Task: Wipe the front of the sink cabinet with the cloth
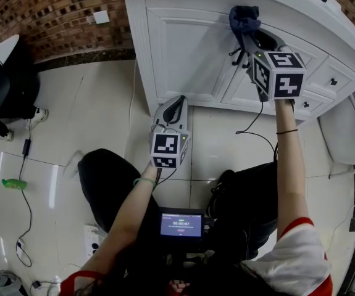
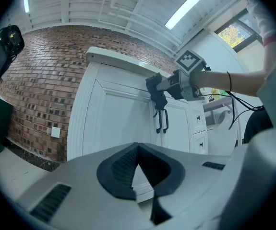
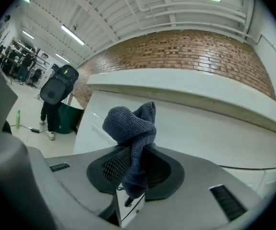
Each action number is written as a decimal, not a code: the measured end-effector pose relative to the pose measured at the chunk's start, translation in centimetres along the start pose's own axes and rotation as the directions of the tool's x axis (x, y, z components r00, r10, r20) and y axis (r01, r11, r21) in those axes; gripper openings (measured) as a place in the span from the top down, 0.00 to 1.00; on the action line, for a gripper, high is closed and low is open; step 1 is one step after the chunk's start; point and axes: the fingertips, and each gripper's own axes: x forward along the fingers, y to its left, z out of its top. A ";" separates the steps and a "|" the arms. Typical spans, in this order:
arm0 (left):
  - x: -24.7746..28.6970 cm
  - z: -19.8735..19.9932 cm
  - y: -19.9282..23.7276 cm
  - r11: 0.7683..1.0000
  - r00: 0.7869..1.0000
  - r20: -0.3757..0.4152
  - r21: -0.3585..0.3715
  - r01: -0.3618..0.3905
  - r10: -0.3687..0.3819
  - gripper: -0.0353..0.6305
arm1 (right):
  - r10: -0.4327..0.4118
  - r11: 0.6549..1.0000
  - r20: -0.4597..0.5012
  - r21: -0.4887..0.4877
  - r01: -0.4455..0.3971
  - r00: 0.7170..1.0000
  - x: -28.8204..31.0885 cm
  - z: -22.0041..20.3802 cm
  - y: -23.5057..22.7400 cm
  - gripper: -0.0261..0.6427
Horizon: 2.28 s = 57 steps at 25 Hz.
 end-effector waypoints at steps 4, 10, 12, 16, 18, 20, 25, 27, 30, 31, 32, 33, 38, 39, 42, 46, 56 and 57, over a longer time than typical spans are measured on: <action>0.1 0.1 -0.1 1.000 1.000 0.000 0.004 -0.002 0.002 0.90 | -0.046 0.999 -0.016 -0.027 0.046 0.999 -0.3 0.1 -1.5 0.83; 0.0 -0.1 0.0 1.000 1.000 -0.008 -0.005 -0.001 0.000 0.90 | -0.018 1.000 -0.110 -0.008 0.017 0.994 0.1 -5.6 0.5 0.83; 0.0 -0.2 0.0 1.000 1.000 -0.010 -0.004 0.000 0.000 0.90 | -0.006 1.000 -0.135 0.013 0.007 0.991 0.3 -7.5 1.5 0.83; 0.1 -0.2 -0.1 1.000 1.000 -0.009 -0.002 0.002 -0.002 0.90 | 0.003 0.999 -0.185 0.041 0.005 0.983 0.7 -11.1 2.9 0.83; 0.2 -0.3 -0.2 1.000 1.000 -0.007 -0.002 0.004 -0.004 0.90 | 0.009 0.998 -0.206 0.064 0.004 0.978 1.0 -13.0 3.5 0.83; 0.4 -0.3 -0.4 1.000 1.000 -0.007 0.000 0.006 -0.006 0.90 | 0.017 0.996 -0.227 0.090 0.004 0.974 1.3 -15.0 4.1 0.83; 0.5 -0.5 -0.3 1.000 1.000 -0.012 -0.004 0.007 -0.007 0.90 | 0.026 0.992 -0.310 0.126 0.014 0.950 2.6 -20.8 5.4 0.83; 0.6 -0.5 -0.1 1.000 1.000 -0.007 0.000 0.002 -0.002 0.90 | 0.034 0.985 -0.334 0.168 0.024 0.942 3.0 -23.3 5.6 0.83; 0.7 -0.2 0.2 1.000 1.000 0.004 0.011 -0.008 0.008 0.90 | 0.047 0.976 -0.375 0.214 0.037 0.926 3.3 -27.0 6.2 0.83; 0.7 -0.2 0.3 1.000 1.000 0.006 0.011 -0.009 0.009 0.90 | 0.052 0.977 -0.391 0.209 0.034 0.919 3.3 -28.1 6.5 0.83; 0.8 -0.2 0.3 1.000 1.000 0.007 0.011 -0.009 0.009 0.90 | 0.057 0.980 -0.407 0.195 0.026 0.912 3.4 -29.0 7.0 0.83; 0.8 -0.2 0.2 1.000 1.000 0.008 0.010 -0.008 0.008 0.90 | 0.063 0.984 -0.423 0.180 0.016 0.904 3.4 -29.8 7.4 0.83; 1.1 -0.6 -0.3 1.000 1.000 0.000 0.010 0.008 -0.008 0.90 | 0.107 0.987 -0.483 0.154 -0.036 0.869 3.7 -34.2 9.4 0.83; 1.2 -0.8 -0.4 1.000 1.000 -0.004 0.007 0.013 -0.013 0.90 | 0.113 0.988 -0.495 0.149 -0.044 0.862 3.8 -35.0 9.7 0.83; 1.3 -1.1 -0.6 1.000 1.000 -0.009 0.004 0.019 -0.019 0.90 | 0.127 0.989 -0.527 0.132 -0.066 0.840 4.1 -37.2 10.4 0.83; 1.7 -1.2 -0.9 1.000 1.000 -0.017 0.008 0.025 -0.025 0.90 | 0.140 0.988 -0.569 0.128 -0.081 0.810 3.9 -39.4 10.6 0.83; 3.7 -2.1 -2.8 0.999 0.999 -0.036 -0.038 -0.005 0.004 0.90 | 0.136 0.989 -0.514 0.120 -0.087 0.847 1.5 -34.5 7.0 0.83; 4.0 -1.9 -3.4 0.999 0.999 -0.032 -0.045 -0.003 0.002 0.90 | 0.125 0.990 -0.512 0.117 -0.075 0.850 0.9 -34.0 5.9 0.83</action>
